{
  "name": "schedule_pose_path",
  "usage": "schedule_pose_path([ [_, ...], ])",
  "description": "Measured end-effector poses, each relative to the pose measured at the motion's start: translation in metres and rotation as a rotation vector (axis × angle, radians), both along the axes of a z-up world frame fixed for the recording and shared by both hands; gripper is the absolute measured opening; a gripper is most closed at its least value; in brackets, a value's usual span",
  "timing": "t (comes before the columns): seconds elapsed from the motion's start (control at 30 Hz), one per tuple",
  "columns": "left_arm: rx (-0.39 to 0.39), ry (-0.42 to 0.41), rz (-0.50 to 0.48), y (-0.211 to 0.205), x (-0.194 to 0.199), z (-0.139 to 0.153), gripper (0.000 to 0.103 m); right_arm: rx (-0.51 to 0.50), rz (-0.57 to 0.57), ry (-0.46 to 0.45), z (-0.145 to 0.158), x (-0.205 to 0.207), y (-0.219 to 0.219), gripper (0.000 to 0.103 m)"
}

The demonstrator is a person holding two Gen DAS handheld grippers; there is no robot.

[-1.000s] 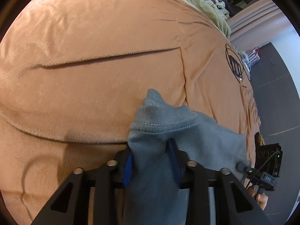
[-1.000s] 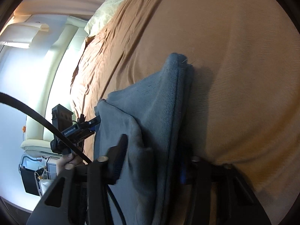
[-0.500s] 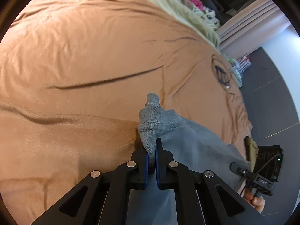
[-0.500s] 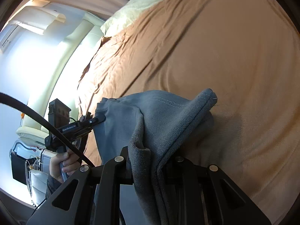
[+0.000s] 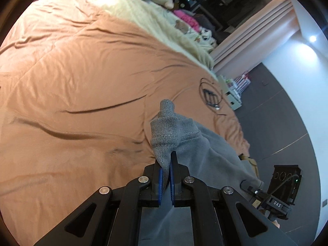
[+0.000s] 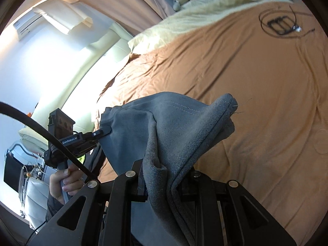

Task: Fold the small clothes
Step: 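Lift the strip's end with both grippers and fold it over the rest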

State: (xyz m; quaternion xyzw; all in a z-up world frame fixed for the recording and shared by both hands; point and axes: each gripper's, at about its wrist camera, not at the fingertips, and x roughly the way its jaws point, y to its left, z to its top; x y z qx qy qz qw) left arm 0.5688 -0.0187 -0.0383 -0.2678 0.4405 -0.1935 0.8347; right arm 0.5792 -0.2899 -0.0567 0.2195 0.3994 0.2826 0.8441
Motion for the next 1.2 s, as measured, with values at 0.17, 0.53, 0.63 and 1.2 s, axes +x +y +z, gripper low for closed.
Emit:
schedule_pose_path([
  [0.17, -0.017, -0.051, -0.006, 0.005, -0.026, 0.03, 0.005, -0.016, -0.007, -0.046, 0.017, -0.043, 0.005, 0.016],
  [0.53, -0.051, -0.144, -0.003, 0.024, -0.077, 0.077, 0.005, -0.051, -0.016, -0.133, 0.054, -0.114, 0.017, 0.015],
  [0.63, -0.061, -0.179, 0.003, 0.033, -0.093, 0.093, 0.005, -0.058, -0.015, -0.163, 0.065, -0.132, 0.019, 0.015],
  [1.2, -0.072, -0.312, 0.097, 0.129, -0.155, 0.16, 0.005, -0.084, 0.097, -0.26, 0.1, -0.166, 0.092, 0.015],
])
